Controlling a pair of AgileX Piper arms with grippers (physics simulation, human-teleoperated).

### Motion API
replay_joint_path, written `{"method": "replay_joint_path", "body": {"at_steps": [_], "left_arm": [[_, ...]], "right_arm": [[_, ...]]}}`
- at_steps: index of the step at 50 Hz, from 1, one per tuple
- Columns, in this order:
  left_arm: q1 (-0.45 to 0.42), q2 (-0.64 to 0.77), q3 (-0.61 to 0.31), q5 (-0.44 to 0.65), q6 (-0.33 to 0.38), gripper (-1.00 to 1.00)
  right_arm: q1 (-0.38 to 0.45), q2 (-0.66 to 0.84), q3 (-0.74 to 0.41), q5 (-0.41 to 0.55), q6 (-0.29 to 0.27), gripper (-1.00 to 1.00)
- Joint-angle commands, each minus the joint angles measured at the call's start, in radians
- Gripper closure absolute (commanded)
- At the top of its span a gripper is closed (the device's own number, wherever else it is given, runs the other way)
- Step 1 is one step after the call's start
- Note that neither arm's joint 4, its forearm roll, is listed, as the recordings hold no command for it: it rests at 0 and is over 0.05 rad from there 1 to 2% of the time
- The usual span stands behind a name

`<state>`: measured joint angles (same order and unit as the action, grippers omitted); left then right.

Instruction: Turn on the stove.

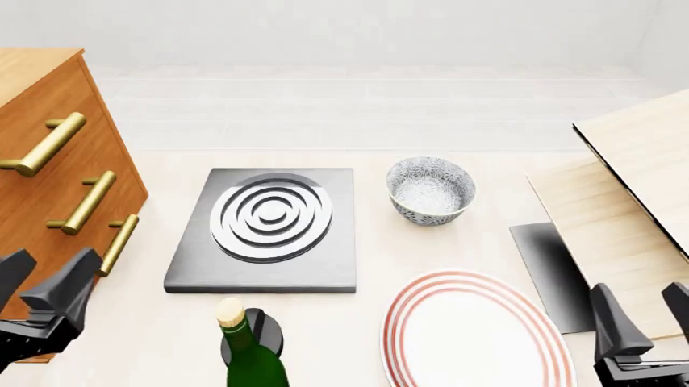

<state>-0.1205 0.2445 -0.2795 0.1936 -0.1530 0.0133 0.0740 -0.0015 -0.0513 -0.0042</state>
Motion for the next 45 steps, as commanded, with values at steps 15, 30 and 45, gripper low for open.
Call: {"method": "replay_joint_path", "body": {"at_steps": [15, 30, 45], "left_arm": [[-0.19, 0.567, -0.056, -0.122, -0.197, -1.0], [-0.147, 0.835, -0.074, -0.301, -0.278, -1.0], [-0.227, 1.029, -0.11, -0.356, -0.285, -1.0]], "right_arm": [[0.005, -0.065, 0.001, 0.082, -0.006, -1.0], [0.007, -0.071, 0.001, 0.09, -0.002, -1.0], [0.004, -0.069, 0.001, 0.103, -0.009, -1.0]]}}
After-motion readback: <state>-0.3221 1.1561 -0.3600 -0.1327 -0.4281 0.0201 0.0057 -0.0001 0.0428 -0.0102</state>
